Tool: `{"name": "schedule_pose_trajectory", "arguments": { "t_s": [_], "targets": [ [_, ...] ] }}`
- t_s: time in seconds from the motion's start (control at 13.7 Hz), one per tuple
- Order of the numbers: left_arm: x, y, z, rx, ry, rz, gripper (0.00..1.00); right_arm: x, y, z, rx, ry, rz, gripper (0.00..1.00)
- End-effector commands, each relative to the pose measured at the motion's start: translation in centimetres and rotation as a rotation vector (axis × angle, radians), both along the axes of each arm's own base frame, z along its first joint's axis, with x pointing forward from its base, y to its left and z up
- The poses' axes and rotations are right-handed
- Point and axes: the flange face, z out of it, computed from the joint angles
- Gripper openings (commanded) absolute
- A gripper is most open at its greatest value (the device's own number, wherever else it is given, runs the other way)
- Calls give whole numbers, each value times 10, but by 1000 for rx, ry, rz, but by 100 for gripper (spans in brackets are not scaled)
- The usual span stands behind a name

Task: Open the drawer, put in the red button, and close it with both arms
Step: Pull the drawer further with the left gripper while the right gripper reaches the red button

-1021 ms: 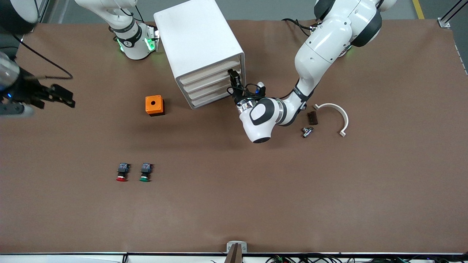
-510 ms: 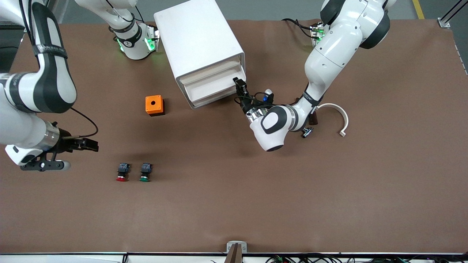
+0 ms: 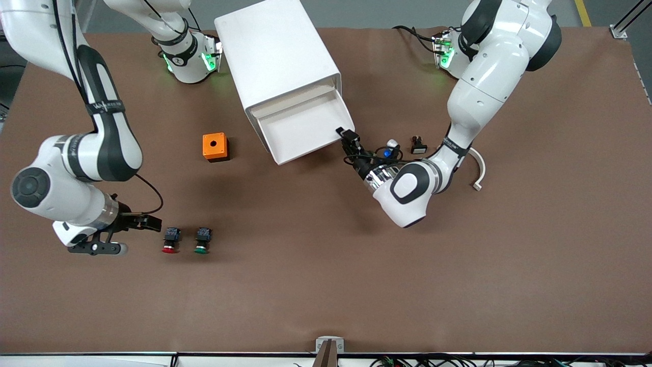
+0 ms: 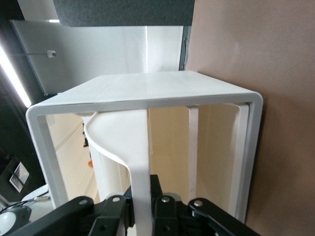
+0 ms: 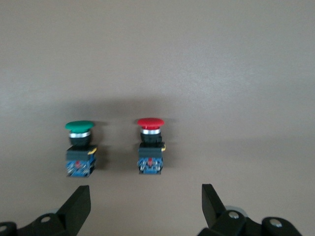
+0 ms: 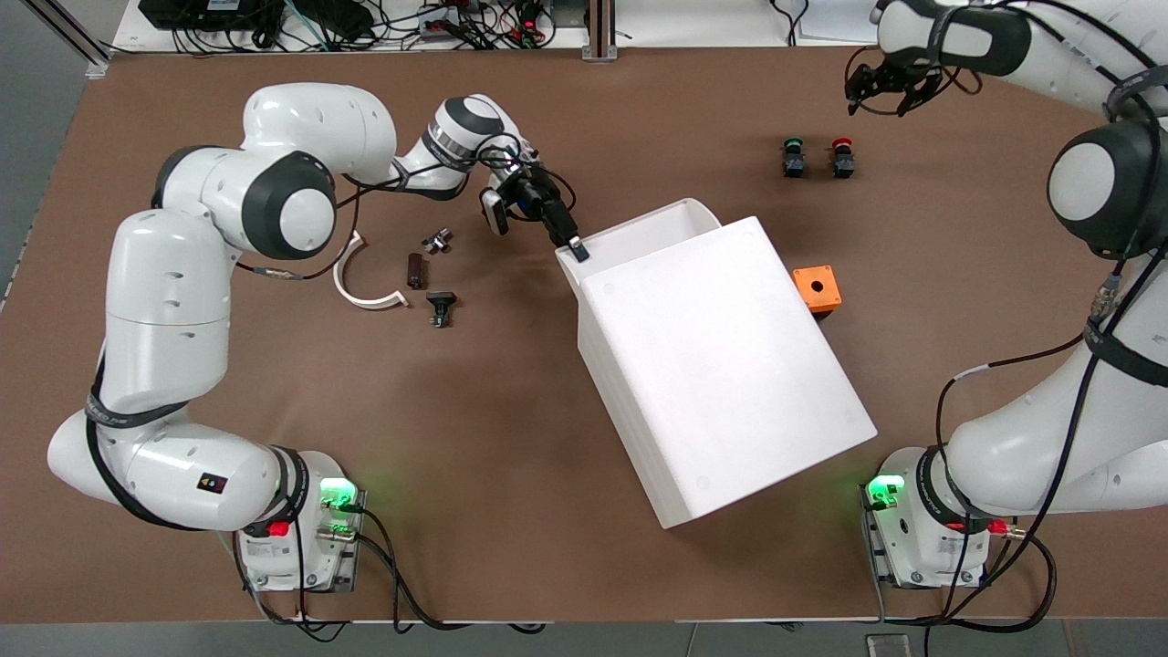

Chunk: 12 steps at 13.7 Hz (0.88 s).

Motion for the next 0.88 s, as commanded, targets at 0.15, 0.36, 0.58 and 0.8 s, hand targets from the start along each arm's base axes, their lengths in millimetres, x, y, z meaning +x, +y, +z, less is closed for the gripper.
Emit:
{"name": "schedule_pose_trajectory", "arguments": {
  "t_s": [0.15,0.36,0.58,0.8],
  "targets": [
    [26,18,-4,-22,-26,89,11,-4,-10,-80,6,-28,-40,100],
    [27,17,-3,-23,-30,90,25,-3,-5,-106,8,-50,-77,100],
    [35,14,11,-70,-88,89,64,-4,-3,-117,10,-39,-99,100],
    [45,8,27,-218,-220,73,86,-6,6,-120,11,-25,-127,100]
  ]
}}
